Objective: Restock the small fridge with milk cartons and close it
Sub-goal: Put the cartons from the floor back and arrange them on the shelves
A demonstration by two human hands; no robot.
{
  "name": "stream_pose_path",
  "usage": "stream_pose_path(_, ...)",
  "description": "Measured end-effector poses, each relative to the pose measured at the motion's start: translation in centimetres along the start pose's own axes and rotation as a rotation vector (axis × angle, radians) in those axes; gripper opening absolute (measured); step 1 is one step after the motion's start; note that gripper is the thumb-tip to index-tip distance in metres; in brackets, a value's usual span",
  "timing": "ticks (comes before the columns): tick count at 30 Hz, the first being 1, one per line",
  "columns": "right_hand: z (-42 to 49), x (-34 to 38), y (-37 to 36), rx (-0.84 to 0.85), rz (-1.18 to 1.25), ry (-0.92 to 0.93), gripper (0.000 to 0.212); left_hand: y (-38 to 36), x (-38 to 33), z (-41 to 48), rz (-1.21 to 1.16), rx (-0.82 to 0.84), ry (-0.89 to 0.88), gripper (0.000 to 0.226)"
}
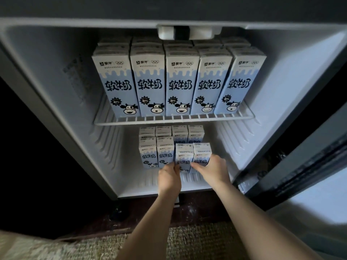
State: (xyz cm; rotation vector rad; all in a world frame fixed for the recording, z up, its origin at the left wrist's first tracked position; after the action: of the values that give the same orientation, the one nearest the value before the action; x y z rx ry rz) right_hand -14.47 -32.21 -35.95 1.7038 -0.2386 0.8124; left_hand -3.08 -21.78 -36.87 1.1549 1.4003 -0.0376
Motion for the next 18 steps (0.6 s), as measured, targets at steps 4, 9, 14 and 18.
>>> stream_pose_path(4, 0.8, 0.1, -0.5, -0.021, -0.006, -0.006, 0.046, 0.2, -0.1, 0.4, 0.02, -0.062, 0.049, 0.032)
stream_pose_path(9, 1.6, -0.2, -1.0, -0.025, -0.04, -0.033, 0.049, -0.6, 0.2, 1.1, 0.105, -0.057, 0.113, 0.031)
stream_pose_path(14, 2.4, 0.0, -1.2, -0.026, -0.047, -0.053, 0.054, -1.0, 0.6, 1.9, 0.219, -0.076, 0.157, 0.03)
stream_pose_path(18, 2.6, 0.2, -1.5, -0.039, -0.016, -0.056, 0.052, -1.1, 1.0, 2.2, 0.25, -0.11, 0.213, 0.026)
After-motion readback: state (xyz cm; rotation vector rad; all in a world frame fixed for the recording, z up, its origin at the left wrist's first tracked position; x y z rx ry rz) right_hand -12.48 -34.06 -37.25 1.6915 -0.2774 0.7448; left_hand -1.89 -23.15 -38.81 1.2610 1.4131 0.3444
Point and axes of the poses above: each hand's wrist, its own z-axis towards the middle knuckle, its own y-axis out of the back of the hand, x = y × z, the point moved 5 cm from there along z, towards the middle knuckle, and after that the axes turned 3 degrees about -z, right-handed, at the moved point
